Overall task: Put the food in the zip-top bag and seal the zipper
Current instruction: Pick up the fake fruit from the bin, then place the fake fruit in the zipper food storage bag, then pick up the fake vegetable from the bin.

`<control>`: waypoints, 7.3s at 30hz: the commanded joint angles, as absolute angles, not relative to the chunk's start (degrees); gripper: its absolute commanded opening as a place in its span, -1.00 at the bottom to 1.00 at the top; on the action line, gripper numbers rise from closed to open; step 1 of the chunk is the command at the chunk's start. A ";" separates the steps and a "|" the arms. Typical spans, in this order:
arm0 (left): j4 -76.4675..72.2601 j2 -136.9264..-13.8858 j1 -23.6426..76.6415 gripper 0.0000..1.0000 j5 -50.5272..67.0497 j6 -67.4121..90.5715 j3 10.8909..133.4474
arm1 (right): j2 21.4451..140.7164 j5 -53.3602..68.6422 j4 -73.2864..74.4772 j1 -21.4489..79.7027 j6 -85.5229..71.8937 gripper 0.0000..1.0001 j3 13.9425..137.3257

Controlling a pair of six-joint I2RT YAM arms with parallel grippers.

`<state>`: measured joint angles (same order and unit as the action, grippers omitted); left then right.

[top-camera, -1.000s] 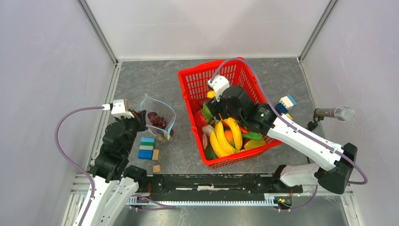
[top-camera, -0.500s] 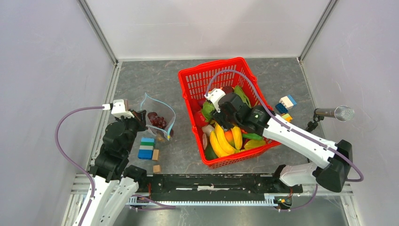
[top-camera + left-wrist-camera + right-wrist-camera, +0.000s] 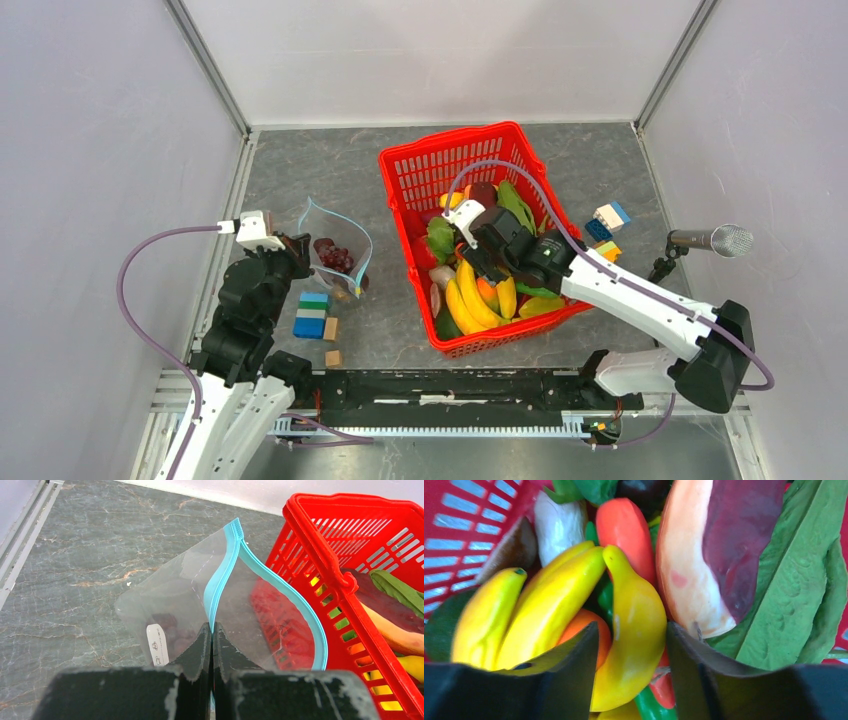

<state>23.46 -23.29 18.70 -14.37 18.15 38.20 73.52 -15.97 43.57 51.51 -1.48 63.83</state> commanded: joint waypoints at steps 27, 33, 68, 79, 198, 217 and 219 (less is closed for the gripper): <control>20.13 -24.15 18.37 -0.95 -11.52 18.63 39.01 | 48.01 -10.75 -17.53 50.84 -8.37 -0.68 45.24; 20.57 -24.58 18.37 -0.95 -11.30 18.50 39.27 | 56.77 -13.74 -33.59 57.77 -7.21 -0.70 46.54; 20.48 -24.52 18.37 -0.96 -10.59 18.75 39.14 | 82.20 -16.55 -51.51 69.69 9.85 -1.00 61.28; 20.58 -24.25 18.37 -0.96 -10.39 19.46 39.32 | 99.54 -15.59 -61.27 69.51 10.24 -1.00 67.77; 21.18 -25.03 18.25 -0.96 -11.70 19.47 39.62 | 79.40 -15.76 41.64 46.14 3.09 -0.51 60.81; 21.07 -24.99 18.28 -0.96 -11.65 19.42 39.47 | 65.82 -10.70 28.96 46.14 0.82 -0.98 60.26; 21.09 -25.01 18.28 -0.96 -11.64 19.42 39.47 | 66.23 -10.55 28.00 46.14 0.09 -0.97 61.47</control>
<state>23.64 -25.12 18.55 -12.88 18.20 38.22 64.77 -11.53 30.83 46.37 1.91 59.24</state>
